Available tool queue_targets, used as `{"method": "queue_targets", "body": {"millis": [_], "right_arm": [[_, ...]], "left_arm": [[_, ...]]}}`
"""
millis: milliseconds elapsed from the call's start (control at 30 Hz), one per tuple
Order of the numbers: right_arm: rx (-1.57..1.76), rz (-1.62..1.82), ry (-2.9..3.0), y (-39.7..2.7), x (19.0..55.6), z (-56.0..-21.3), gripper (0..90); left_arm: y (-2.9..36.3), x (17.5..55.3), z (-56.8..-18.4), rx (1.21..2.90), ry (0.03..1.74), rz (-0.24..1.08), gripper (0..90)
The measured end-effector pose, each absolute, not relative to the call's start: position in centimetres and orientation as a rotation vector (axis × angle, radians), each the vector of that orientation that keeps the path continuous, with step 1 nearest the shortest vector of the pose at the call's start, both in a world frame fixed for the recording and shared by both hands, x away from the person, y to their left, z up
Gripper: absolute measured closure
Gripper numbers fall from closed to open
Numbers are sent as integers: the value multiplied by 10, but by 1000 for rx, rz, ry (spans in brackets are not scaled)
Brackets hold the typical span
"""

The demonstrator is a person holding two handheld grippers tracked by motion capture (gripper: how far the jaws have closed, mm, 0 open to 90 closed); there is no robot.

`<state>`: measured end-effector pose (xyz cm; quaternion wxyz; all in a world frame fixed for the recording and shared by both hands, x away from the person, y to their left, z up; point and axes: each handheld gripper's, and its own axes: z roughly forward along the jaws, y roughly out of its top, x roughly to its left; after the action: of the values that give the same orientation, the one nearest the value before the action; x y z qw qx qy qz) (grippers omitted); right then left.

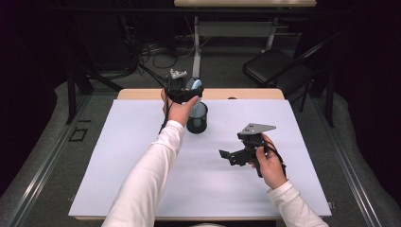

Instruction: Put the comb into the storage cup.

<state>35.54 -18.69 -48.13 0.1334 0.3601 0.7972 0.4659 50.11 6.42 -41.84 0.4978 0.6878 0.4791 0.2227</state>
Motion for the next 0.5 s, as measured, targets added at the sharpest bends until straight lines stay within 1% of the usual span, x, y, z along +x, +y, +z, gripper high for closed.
{"method": "queue_targets", "body": {"millis": [367, 500], "right_arm": [[1041, 1347, 2313, -186, 355, -481, 0], [1039, 1345, 2314, -186, 355, -482, 0]], "left_arm": [[65, 500, -416, 1657, 1151, 561, 182], [66, 499, -415, 1652, 1149, 570, 178]]}}
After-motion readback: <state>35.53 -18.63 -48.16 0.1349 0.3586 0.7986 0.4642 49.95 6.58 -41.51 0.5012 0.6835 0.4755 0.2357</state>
